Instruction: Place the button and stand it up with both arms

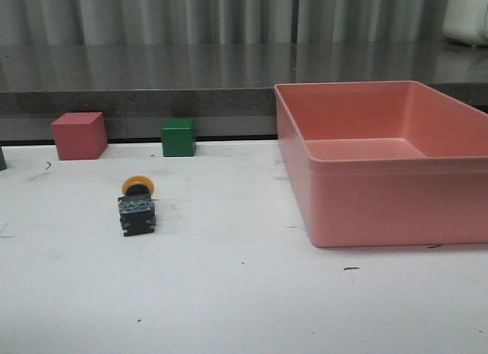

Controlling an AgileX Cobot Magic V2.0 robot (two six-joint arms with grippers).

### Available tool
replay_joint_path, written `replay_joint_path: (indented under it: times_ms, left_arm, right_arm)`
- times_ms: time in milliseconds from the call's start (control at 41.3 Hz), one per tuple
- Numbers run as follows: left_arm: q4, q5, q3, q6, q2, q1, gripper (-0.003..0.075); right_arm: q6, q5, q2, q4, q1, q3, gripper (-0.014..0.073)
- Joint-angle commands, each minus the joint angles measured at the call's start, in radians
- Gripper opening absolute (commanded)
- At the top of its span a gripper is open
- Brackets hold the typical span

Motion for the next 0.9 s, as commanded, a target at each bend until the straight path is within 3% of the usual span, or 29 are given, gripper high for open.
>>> replay_joint_path:
  times_ms: [0, 218, 533, 750, 872]
  left_arm:
    - [-0.023, -0.048, -0.062, 0.0, 0.084, -0.033, 0.0546]
    - [0.015, -0.039, -0.141, -0.022, 0.295, -0.119, 0.0546]
    - [0.035, 0.067, -0.317, -0.197, 0.591, -0.12, 0.0546]
    - [0.163, 0.149, -0.451, -0.383, 0.749, -0.12, 0.0546]
    - [0.16, 0.195, -0.53, -0.414, 0.827, -0.12, 0.0546]
  right_arm:
    - [-0.007, -0.073, -0.002, -0.011, -0.004, -0.023, 0.0468]
    - [-0.007, -0.073, -0.002, -0.011, -0.004, -0.023, 0.0468]
    - [-0.007, -0.073, -0.002, -0.011, -0.004, -0.023, 0.0468]
    - [-0.007, -0.073, -0.002, -0.011, -0.004, -0.023, 0.0468]
    - [-0.007, -0.073, -0.002, -0.011, -0.004, -0.023, 0.0468]
